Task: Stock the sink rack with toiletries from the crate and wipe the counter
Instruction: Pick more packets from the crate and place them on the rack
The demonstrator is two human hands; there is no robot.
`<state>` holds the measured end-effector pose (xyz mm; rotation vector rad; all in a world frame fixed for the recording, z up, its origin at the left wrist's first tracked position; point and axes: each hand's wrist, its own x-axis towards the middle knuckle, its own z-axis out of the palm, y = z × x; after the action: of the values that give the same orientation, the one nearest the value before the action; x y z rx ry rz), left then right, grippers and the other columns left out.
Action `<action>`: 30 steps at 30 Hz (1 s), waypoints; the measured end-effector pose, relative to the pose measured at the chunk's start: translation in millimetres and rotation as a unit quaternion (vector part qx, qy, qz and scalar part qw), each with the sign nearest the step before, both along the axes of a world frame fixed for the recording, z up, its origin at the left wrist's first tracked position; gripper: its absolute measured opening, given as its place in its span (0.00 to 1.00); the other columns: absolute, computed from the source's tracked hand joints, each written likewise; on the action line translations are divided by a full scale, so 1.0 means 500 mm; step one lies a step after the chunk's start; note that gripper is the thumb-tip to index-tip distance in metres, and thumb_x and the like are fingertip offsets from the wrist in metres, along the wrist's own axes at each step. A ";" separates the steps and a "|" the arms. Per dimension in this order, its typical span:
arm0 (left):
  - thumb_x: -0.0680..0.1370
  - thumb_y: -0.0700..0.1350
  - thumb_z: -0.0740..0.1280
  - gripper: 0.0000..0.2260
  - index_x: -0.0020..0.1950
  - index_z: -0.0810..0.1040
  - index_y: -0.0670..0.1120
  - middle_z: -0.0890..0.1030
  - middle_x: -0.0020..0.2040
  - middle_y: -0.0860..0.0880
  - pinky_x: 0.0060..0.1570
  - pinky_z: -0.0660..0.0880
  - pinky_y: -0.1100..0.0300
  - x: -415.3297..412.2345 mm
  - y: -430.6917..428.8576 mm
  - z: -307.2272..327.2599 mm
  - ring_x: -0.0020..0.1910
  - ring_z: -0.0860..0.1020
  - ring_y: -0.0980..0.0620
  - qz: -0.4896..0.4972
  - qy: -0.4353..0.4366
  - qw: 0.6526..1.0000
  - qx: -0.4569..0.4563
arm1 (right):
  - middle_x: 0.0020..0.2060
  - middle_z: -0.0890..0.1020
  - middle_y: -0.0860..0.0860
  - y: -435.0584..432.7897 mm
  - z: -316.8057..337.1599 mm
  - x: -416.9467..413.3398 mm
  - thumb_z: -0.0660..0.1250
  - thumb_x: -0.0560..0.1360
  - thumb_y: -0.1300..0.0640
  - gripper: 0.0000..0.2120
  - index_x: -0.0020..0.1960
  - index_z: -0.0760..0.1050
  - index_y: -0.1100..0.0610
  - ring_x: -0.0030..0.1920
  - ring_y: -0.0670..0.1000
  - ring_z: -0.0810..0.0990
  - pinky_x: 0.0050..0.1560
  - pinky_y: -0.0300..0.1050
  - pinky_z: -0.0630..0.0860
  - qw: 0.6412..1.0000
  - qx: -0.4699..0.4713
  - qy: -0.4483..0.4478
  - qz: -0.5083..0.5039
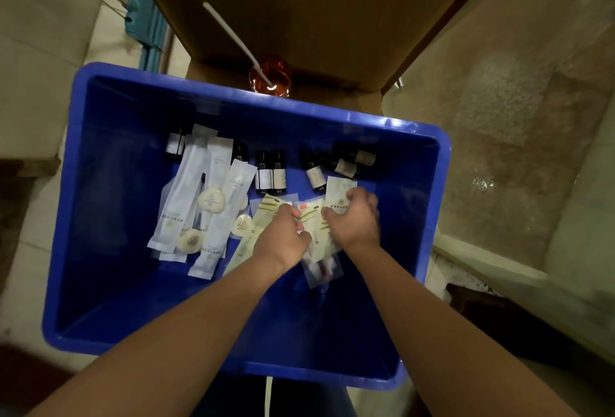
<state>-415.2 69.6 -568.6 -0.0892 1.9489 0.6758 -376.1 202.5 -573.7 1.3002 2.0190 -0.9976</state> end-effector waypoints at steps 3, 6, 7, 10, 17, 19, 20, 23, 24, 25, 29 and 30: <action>0.75 0.40 0.65 0.12 0.56 0.67 0.48 0.75 0.43 0.53 0.52 0.76 0.52 0.009 0.007 -0.009 0.45 0.78 0.50 0.021 0.010 1.000 -0.004 | 0.65 0.65 0.54 0.003 -0.012 -0.001 0.72 0.73 0.51 0.24 0.64 0.67 0.57 0.64 0.57 0.68 0.56 0.51 0.73 1.000 0.013 -0.005 0.003; 0.75 0.39 0.66 0.13 0.55 0.66 0.49 0.76 0.42 0.53 0.49 0.78 0.52 0.018 0.011 -0.015 0.43 0.79 0.51 0.045 0.025 0.999 -0.003 | 0.64 0.65 0.54 0.003 -0.024 0.000 0.73 0.73 0.53 0.23 0.62 0.67 0.57 0.62 0.57 0.70 0.55 0.52 0.76 1.000 0.025 -0.004 0.009; 0.75 0.38 0.66 0.14 0.56 0.66 0.48 0.76 0.42 0.53 0.48 0.78 0.52 0.021 0.011 -0.016 0.42 0.79 0.52 0.052 0.031 0.998 0.001 | 0.64 0.65 0.54 0.004 -0.027 0.000 0.74 0.72 0.54 0.23 0.62 0.67 0.57 0.61 0.58 0.70 0.55 0.53 0.77 1.000 0.029 -0.005 0.009; 0.75 0.37 0.67 0.15 0.58 0.67 0.46 0.77 0.41 0.53 0.47 0.79 0.52 0.030 0.011 -0.024 0.41 0.78 0.54 0.074 0.052 0.996 0.013 | 0.65 0.65 0.55 0.006 -0.033 -0.002 0.75 0.70 0.55 0.29 0.64 0.64 0.56 0.61 0.59 0.71 0.55 0.56 0.77 0.999 0.040 -0.004 -0.002; 0.75 0.41 0.70 0.14 0.56 0.69 0.47 0.76 0.39 0.52 0.47 0.75 0.61 0.041 0.012 -0.038 0.42 0.78 0.54 0.125 0.067 0.990 0.020 | 0.68 0.68 0.58 0.001 -0.046 -0.006 0.76 0.69 0.56 0.37 0.71 0.59 0.58 0.68 0.59 0.67 0.63 0.57 0.72 0.998 0.055 -0.018 0.010; 0.76 0.42 0.70 0.11 0.55 0.71 0.47 0.75 0.38 0.53 0.50 0.77 0.55 0.042 0.012 -0.042 0.43 0.80 0.50 0.132 0.063 0.989 0.013 | 0.67 0.69 0.58 0.001 -0.050 -0.010 0.76 0.68 0.56 0.37 0.70 0.60 0.58 0.67 0.60 0.67 0.63 0.57 0.72 0.998 0.056 -0.024 0.016; 0.76 0.42 0.70 0.09 0.54 0.73 0.47 0.75 0.37 0.52 0.50 0.79 0.52 0.042 0.013 -0.044 0.44 0.81 0.47 0.139 0.055 0.989 0.013 | 0.67 0.70 0.58 0.001 -0.052 -0.012 0.76 0.68 0.56 0.36 0.70 0.61 0.59 0.67 0.60 0.67 0.63 0.56 0.72 0.998 0.057 -0.026 0.020; 0.77 0.43 0.70 0.05 0.49 0.74 0.47 0.79 0.39 0.48 0.47 0.80 0.46 0.038 0.016 -0.046 0.41 0.83 0.43 0.161 0.028 0.986 0.012 | 0.64 0.69 0.58 0.002 -0.054 -0.018 0.75 0.68 0.59 0.31 0.66 0.64 0.60 0.63 0.61 0.71 0.60 0.56 0.75 0.998 0.045 -0.036 0.025; 0.77 0.43 0.70 0.05 0.47 0.74 0.47 0.80 0.40 0.46 0.45 0.81 0.45 0.036 0.015 -0.045 0.40 0.83 0.42 0.159 0.026 0.987 0.009 | 0.63 0.69 0.59 0.001 -0.051 -0.019 0.74 0.69 0.60 0.28 0.64 0.66 0.60 0.60 0.61 0.74 0.58 0.55 0.77 0.998 0.036 -0.036 0.022; 0.76 0.44 0.70 0.05 0.45 0.74 0.47 0.81 0.41 0.44 0.44 0.81 0.44 0.035 0.015 -0.043 0.39 0.83 0.42 0.158 0.025 0.987 0.008 | 0.62 0.68 0.58 0.000 -0.048 -0.019 0.73 0.69 0.62 0.25 0.62 0.67 0.60 0.57 0.61 0.76 0.55 0.53 0.78 0.999 0.028 -0.034 0.018; 0.77 0.45 0.69 0.07 0.40 0.74 0.48 0.83 0.38 0.43 0.43 0.81 0.44 0.029 0.013 -0.025 0.36 0.83 0.46 0.155 0.015 0.988 0.002 | 0.61 0.69 0.58 -0.004 -0.020 -0.014 0.66 0.75 0.64 0.15 0.60 0.68 0.61 0.51 0.61 0.77 0.44 0.50 0.77 0.999 0.021 -0.014 0.021; 0.77 0.45 0.69 0.07 0.40 0.74 0.48 0.83 0.37 0.44 0.44 0.81 0.45 0.027 0.012 -0.018 0.36 0.83 0.46 0.152 0.013 0.988 0.000 | 0.60 0.71 0.57 -0.003 -0.011 -0.013 0.64 0.76 0.63 0.13 0.59 0.68 0.60 0.51 0.61 0.78 0.45 0.51 0.77 1.000 0.017 -0.008 0.022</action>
<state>-401.5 75.7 -577.8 -0.3848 1.9785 0.8789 -382.4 200.8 -578.9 1.2729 2.0522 -0.9342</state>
